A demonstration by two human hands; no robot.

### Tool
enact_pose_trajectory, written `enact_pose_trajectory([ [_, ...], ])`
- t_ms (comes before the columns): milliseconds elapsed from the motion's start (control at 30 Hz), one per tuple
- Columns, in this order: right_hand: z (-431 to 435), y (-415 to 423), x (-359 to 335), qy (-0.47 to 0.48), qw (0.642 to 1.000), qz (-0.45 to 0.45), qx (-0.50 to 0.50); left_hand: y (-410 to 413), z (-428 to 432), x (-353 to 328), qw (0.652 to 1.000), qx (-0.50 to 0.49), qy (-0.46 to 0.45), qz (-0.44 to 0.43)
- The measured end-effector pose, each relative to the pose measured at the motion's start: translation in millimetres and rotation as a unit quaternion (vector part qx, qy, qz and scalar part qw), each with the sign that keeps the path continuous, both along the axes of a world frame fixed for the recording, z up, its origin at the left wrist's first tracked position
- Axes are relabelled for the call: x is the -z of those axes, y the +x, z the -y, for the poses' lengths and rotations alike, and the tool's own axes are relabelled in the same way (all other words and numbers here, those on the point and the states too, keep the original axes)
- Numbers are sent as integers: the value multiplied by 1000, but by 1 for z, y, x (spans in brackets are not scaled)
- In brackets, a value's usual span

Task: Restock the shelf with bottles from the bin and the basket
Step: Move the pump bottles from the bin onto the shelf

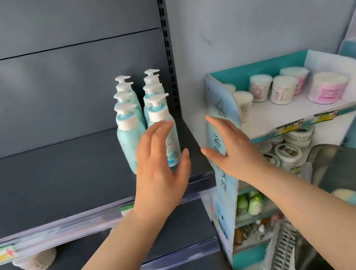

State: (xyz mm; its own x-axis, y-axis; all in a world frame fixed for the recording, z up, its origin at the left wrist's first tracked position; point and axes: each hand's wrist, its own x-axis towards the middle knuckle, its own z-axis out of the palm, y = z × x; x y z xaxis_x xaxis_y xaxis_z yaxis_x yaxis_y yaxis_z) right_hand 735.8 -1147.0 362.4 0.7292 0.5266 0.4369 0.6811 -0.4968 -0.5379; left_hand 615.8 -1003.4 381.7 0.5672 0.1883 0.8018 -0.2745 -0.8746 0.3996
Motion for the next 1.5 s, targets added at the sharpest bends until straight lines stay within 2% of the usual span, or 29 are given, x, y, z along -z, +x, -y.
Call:
enact_pose_trajectory([
  [100, 50, 7, 13, -33, 999, 16, 32, 28, 50, 15, 992, 95, 12, -80],
  [333, 216, 12, 49, -101, 977, -46, 182, 89, 178, 72, 943, 241, 67, -221],
  [467, 310, 11, 75, -149, 949, -95, 261, 113, 241, 92, 912, 288, 94, -278],
  [600, 370, 17, 103, -186, 932, -133, 281, 135, 284, 111, 894, 279, 117, -332],
  [733, 388, 41, 132, -236, 920, -176, 258, 152, 303, 126, 894, 247, 118, -355],
  [967, 363, 85, 196, -291, 900, -252, 203, 159, 300, 130, 941, 191, 35, -275],
  [1267, 355, 98, 217, -193, 880, -340, 271, 163, 296, 139, 934, 181, 38, -304],
  [1333, 353, 96, 208, -182, 884, -333, 275, 163, 296, 140, 919, 188, 40, -344],
  [1400, 350, 92, 191, -157, 897, -303, 280, 164, 298, 142, 888, 188, 28, -419],
  [1467, 341, 84, 167, -69, 917, -268, 287, 163, 304, 139, 826, 198, -57, -524],
  [1500, 334, 78, 153, 1, 925, -255, 282, 161, 309, 136, 783, 227, -152, -559],
])
